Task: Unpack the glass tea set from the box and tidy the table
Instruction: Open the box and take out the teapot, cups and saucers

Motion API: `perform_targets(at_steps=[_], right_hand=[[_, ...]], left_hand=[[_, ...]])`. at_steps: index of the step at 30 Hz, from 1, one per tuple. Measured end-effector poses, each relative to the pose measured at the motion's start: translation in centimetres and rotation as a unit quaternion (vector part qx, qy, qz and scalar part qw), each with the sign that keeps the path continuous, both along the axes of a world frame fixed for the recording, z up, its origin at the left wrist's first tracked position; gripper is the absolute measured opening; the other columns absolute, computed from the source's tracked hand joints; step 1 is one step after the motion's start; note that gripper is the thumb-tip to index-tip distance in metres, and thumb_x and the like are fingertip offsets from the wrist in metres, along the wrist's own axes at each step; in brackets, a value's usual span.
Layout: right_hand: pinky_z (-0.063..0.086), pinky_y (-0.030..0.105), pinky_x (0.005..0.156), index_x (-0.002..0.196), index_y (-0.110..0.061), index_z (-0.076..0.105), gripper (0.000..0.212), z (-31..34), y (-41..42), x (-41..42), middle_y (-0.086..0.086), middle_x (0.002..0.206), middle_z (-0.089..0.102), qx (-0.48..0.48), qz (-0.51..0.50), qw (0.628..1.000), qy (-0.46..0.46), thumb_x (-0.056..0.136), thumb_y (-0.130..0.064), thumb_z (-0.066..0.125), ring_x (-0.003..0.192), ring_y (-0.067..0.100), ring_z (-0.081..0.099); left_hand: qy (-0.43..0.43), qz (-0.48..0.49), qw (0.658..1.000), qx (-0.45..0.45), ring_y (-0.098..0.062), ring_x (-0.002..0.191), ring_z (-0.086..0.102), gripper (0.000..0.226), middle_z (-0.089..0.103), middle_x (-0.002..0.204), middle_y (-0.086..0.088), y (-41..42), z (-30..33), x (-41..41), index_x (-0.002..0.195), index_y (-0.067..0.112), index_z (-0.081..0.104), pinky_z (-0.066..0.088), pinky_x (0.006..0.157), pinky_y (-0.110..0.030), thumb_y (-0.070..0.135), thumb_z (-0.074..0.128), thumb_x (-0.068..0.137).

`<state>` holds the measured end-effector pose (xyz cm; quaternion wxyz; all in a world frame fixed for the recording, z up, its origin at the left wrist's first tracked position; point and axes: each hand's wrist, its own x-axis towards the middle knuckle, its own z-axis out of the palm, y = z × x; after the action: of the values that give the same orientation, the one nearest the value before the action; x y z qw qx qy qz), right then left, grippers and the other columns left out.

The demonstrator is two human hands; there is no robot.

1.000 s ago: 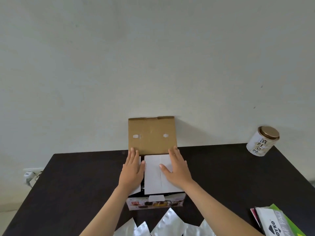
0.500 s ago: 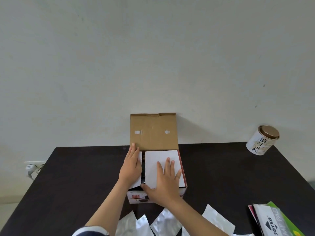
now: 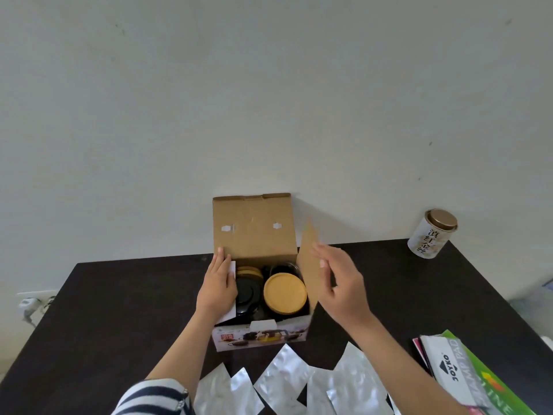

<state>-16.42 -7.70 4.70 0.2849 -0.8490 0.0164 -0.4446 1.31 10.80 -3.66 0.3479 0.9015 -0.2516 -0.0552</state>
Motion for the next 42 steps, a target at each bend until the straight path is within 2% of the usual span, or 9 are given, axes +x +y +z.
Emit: perform_targets(at_steps=[5, 12, 16, 20, 24, 27, 31, 36, 42], right_hand=[[0.044, 0.015, 0.086, 0.131, -0.004, 0.052, 0.047, -1.7, -4.7, -3.7, 0.004, 0.111, 0.063, 0.037, -0.111, 0.985, 0.128, 0.095, -0.033, 0.044, 0.105, 0.013, 0.057], [0.038, 0.048, 0.103, 0.136, -0.009, 0.044, 0.050, -6.9, -5.0, -4.0, 0.006, 0.123, 0.057, 0.108, -0.190, 0.908, 0.356, 0.094, -0.034, 0.055, 0.117, 0.025, 0.054], [0.041, 0.041, 0.101, 0.139, -0.016, 0.040, 0.046, -8.9, -3.2, -2.7, 0.003, 0.128, 0.053, 0.177, -0.074, 0.858, 0.476, 0.099, -0.038, 0.042, 0.118, 0.019, 0.052], [0.051, 0.037, 0.089, 0.114, -0.018, 0.057, 0.026, -9.1, -1.2, -0.9, 0.002, 0.109, 0.063, 0.219, -0.038, 0.862, 0.456, 0.097, -0.021, 0.038, 0.098, 0.014, 0.059], [0.041, 0.011, 0.083, 0.130, -0.015, 0.052, 0.034, -7.5, 0.1, 0.5, 0.000, 0.121, 0.058, 0.187, -0.088, 0.921, 0.330, 0.099, -0.028, 0.046, 0.110, 0.010, 0.054], [0.041, 0.026, 0.100, 0.141, -0.022, 0.039, 0.066, -5.7, 0.9, 1.8, -0.005, 0.138, 0.047, 0.128, -0.028, 0.927, 0.351, 0.087, -0.056, 0.056, 0.127, 0.012, 0.043], [0.028, 0.046, 0.112, 0.150, -0.026, 0.015, 0.110, -4.8, 1.5, 3.4, -0.001, 0.153, 0.027, 0.025, -0.024, 0.878, 0.477, 0.064, -0.075, 0.064, 0.140, 0.025, 0.021], [0.026, 0.049, 0.110, 0.151, -0.023, 0.011, 0.112, -5.2, 1.8, 4.3, 0.007, 0.149, 0.030, -0.055, -0.050, 0.843, 0.533, 0.066, -0.068, 0.068, 0.135, 0.030, 0.021], [0.031, 0.046, 0.106, 0.147, -0.020, 0.018, 0.106, -5.4, 2.0, 4.8, 0.008, 0.141, 0.035, -0.049, -0.059, 0.844, 0.531, 0.065, -0.061, 0.070, 0.129, 0.030, 0.025]], left_hand=[[-0.007, -0.002, 1.000, -0.005, -0.011, 0.146, 0.000, 0.050, 0.007, 0.159, 0.002, -0.2, -0.1, 0.1, 0.148, 0.015, 0.025, 0.008, 0.114, -0.026, 0.020, 0.036, 0.099], [-0.004, -0.001, 1.000, 0.006, -0.012, 0.146, 0.001, 0.050, 0.006, 0.159, 0.003, -0.3, -0.2, 0.1, 0.148, 0.015, 0.026, 0.010, 0.115, -0.029, 0.021, 0.037, 0.099], [-0.003, 0.001, 1.000, 0.007, -0.011, 0.146, 0.001, 0.050, 0.006, 0.159, 0.004, -0.3, -0.2, 0.1, 0.148, 0.015, 0.026, 0.013, 0.114, -0.029, 0.021, 0.036, 0.099], [0.000, 0.002, 1.000, 0.000, -0.011, 0.146, 0.002, 0.050, 0.006, 0.159, 0.005, -0.4, -0.2, 0.1, 0.148, 0.016, 0.026, 0.013, 0.112, -0.027, 0.021, 0.037, 0.099], [0.003, 0.006, 1.000, -0.008, -0.010, 0.146, 0.002, 0.050, 0.006, 0.159, 0.006, -0.5, -0.2, 0.1, 0.148, 0.016, 0.026, 0.012, 0.110, -0.025, 0.020, 0.038, 0.099], [0.006, 0.010, 1.000, -0.012, -0.010, 0.146, 0.002, 0.051, 0.007, 0.159, 0.006, -0.5, -0.2, 0.1, 0.148, 0.016, 0.027, 0.013, 0.110, -0.025, 0.020, 0.038, 0.099], [0.008, 0.012, 1.000, -0.016, -0.009, 0.146, 0.002, 0.050, 0.007, 0.159, 0.007, -0.5, -0.3, 0.0, 0.147, 0.018, 0.027, 0.015, 0.110, -0.025, 0.020, 0.039, 0.098], [0.007, 0.010, 1.000, -0.019, -0.010, 0.146, 0.003, 0.050, 0.008, 0.159, 0.006, -0.4, -0.3, 0.0, 0.147, 0.017, 0.028, 0.014, 0.108, -0.024, 0.020, 0.039, 0.098], [0.007, 0.011, 1.000, -0.019, -0.009, 0.146, 0.003, 0.050, 0.008, 0.159, 0.007, -0.4, -0.2, 0.0, 0.147, 0.017, 0.028, 0.014, 0.109, -0.024, 0.020, 0.039, 0.098]])
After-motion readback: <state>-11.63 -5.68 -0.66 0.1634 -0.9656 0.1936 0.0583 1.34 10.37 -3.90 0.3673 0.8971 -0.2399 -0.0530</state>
